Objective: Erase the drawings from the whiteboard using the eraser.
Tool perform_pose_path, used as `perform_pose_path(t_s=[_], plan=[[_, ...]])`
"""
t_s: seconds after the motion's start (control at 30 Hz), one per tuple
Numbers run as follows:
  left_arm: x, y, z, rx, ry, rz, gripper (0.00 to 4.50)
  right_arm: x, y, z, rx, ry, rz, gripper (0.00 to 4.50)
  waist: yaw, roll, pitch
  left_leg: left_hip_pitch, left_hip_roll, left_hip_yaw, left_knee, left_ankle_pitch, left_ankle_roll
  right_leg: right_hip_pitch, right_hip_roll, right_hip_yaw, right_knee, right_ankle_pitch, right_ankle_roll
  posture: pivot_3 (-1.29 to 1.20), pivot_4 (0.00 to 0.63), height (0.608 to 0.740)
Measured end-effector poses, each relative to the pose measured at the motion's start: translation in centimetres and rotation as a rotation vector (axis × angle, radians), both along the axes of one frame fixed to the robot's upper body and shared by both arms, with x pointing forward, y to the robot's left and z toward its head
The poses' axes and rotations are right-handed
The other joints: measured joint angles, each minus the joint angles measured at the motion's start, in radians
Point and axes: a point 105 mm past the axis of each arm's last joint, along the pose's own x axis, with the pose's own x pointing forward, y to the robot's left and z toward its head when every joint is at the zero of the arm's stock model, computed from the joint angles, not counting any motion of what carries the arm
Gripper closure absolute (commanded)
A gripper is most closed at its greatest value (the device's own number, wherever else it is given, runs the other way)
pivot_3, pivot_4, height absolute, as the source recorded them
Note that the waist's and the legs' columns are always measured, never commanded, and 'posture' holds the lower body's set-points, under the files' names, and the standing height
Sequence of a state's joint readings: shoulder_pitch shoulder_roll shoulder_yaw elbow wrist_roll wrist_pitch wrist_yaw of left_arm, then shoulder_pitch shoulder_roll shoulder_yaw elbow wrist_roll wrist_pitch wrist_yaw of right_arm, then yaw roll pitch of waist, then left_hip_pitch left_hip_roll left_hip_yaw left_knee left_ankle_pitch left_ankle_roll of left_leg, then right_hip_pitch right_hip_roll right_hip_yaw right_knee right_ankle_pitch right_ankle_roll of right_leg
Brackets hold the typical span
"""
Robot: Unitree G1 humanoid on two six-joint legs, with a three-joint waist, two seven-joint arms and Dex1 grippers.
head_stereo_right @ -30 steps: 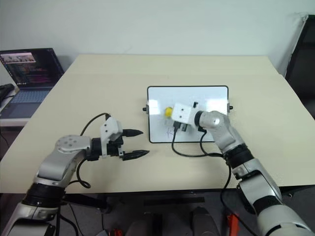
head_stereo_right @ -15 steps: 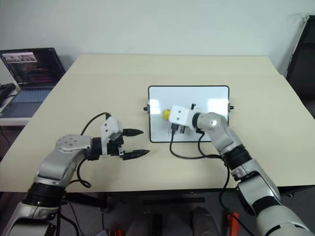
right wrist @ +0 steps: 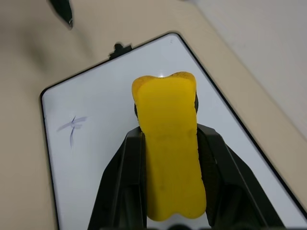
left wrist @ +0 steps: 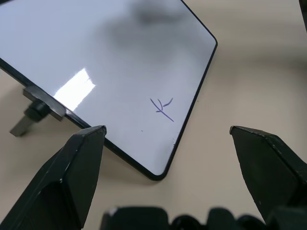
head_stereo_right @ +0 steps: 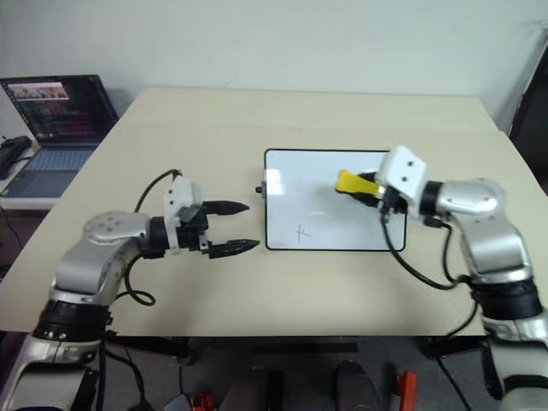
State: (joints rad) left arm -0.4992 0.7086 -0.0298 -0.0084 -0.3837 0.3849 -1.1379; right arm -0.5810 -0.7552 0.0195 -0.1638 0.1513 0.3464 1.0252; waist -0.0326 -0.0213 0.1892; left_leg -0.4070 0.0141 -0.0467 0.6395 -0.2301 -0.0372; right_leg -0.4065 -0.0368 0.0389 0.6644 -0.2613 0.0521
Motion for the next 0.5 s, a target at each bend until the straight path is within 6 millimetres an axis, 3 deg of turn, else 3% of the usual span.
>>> perform_pose_path(t_s=[0.23,0.37,0.5], plan=[[-0.9,0.8,0.1,0.061,0.009,-0.036,0.00,-3.6,-2.7,-3.0,-0.134,0.145,0.007,3.45,-0.004,0.000,0.000,0.001,0.000,0.002,-0.001,0.000,0.000,0.000,0.000,0.001,-0.001,0.000,0.000,0.00,0.150,0.740],[-1.1,1.3,-0.4,0.078,0.025,-0.023,0.00,-4.1,-3.0,-2.1,-0.139,0.118,0.000,3.45,-0.002,0.000,0.000,0.000,0.000,0.001,0.000,0.000,0.000,0.000,0.000,0.001,-0.001,-0.002,0.003,0.00,0.150,0.740],[-1.3,1.7,-0.8,0.081,0.038,-0.008,0.00,-4.4,-3.1,-2.5,-0.131,0.139,0.003,3.45,0.000,0.000,0.000,0.000,0.000,0.001,0.000,0.000,0.000,0.001,0.000,0.001,-0.001,-0.001,0.002,0.00,0.150,0.740]])
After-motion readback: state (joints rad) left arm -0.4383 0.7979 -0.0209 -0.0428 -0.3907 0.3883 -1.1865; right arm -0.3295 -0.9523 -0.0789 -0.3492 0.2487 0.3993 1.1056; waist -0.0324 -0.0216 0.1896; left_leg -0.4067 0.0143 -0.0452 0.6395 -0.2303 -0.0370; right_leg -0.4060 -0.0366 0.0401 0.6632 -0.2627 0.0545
